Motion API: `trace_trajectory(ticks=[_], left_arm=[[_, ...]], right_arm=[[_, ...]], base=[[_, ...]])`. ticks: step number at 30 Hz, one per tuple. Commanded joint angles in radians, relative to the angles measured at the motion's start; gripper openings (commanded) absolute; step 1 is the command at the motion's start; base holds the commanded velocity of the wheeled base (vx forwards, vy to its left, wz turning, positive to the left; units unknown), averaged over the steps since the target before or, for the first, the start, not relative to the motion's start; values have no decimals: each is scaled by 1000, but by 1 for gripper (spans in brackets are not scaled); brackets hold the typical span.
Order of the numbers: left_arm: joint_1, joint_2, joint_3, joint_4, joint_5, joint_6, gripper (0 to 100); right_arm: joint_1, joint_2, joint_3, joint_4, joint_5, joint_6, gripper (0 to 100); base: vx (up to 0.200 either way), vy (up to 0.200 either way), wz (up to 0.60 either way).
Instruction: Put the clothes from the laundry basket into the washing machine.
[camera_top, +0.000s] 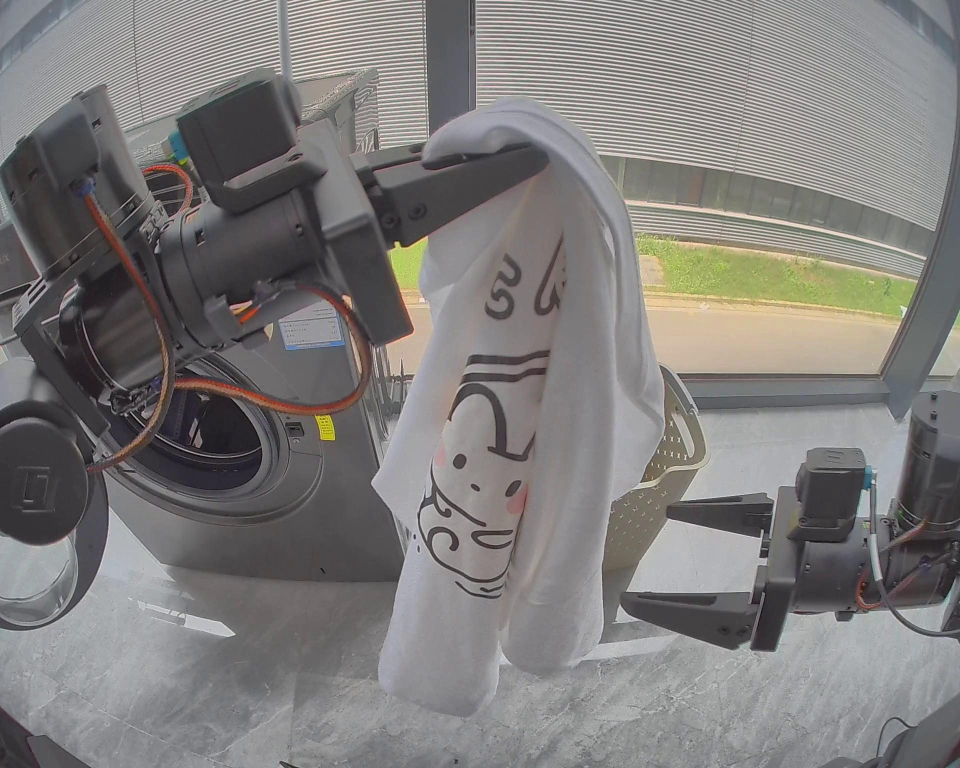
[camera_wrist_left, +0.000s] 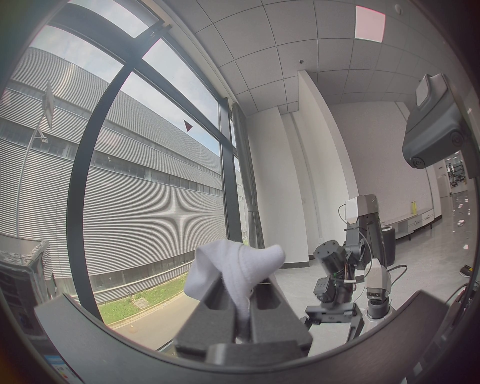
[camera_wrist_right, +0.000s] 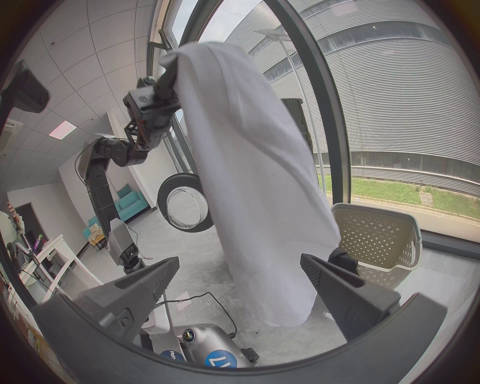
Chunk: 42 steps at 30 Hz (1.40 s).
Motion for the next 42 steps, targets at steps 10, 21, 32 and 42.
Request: trace_trajectory(ticks=[10, 21, 32, 42], left_arm=[[-15, 57, -64, 5, 9, -1, 0], [-18, 90, -96, 5, 11, 0, 0], [-22, 94, -104, 8, 11, -1, 0], [-22, 103, -105, 6, 11, -1, 0]], right_arm=[[-15, 298, -179, -37, 3, -10, 100], [-8, 442, -282, -80, 0, -4, 100], [53, 605, -449, -111, -32, 41, 100], [64, 740, -550, -146, -111, 114, 100]], base=[[0, 0, 0], [0, 0, 0], [0, 0, 0], [0, 0, 0]])
